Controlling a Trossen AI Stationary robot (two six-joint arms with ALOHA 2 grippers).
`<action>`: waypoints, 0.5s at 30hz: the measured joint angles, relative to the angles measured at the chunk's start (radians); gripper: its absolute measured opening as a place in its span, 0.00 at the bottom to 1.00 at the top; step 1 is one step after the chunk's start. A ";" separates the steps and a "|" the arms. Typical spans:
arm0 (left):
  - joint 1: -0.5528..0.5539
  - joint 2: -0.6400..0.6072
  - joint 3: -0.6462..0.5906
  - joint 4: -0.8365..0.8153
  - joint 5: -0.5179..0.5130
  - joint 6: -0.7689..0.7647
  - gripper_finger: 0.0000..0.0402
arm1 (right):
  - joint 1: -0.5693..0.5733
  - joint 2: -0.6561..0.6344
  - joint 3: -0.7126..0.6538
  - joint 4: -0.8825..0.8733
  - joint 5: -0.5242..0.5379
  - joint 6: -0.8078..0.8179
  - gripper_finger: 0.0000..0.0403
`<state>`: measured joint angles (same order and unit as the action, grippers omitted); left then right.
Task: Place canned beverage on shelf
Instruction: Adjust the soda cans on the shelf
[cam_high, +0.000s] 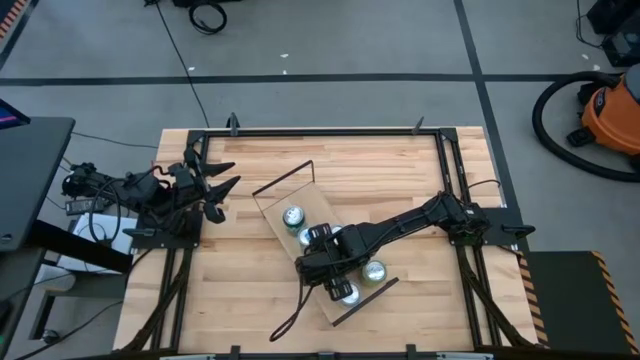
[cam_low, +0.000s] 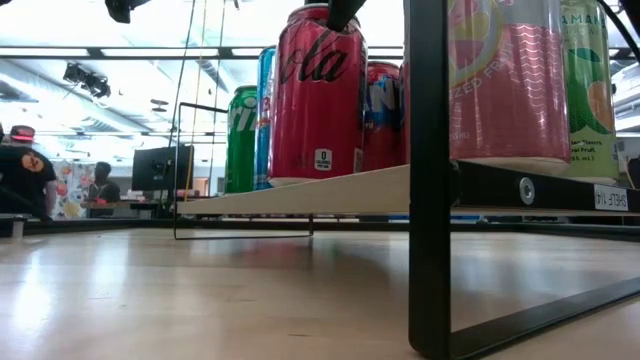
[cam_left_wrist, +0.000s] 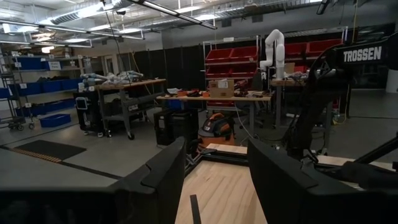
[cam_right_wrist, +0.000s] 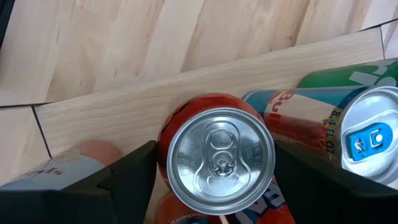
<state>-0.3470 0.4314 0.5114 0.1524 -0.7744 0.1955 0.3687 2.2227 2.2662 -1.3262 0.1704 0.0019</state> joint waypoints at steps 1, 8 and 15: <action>0.000 0.000 0.000 0.000 0.000 0.000 0.45 | 0.000 0.000 0.000 0.000 -0.004 0.008 0.77; 0.000 0.000 0.000 0.000 0.000 0.000 0.45 | 0.000 0.001 0.011 -0.012 -0.011 0.032 0.86; 0.000 0.000 0.000 0.000 0.000 0.000 0.45 | 0.000 0.001 0.076 -0.029 -0.010 0.051 0.91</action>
<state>-0.3472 0.4315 0.5114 0.1521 -0.7742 0.1956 0.3685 2.2238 2.3425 -1.3555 0.1608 0.0528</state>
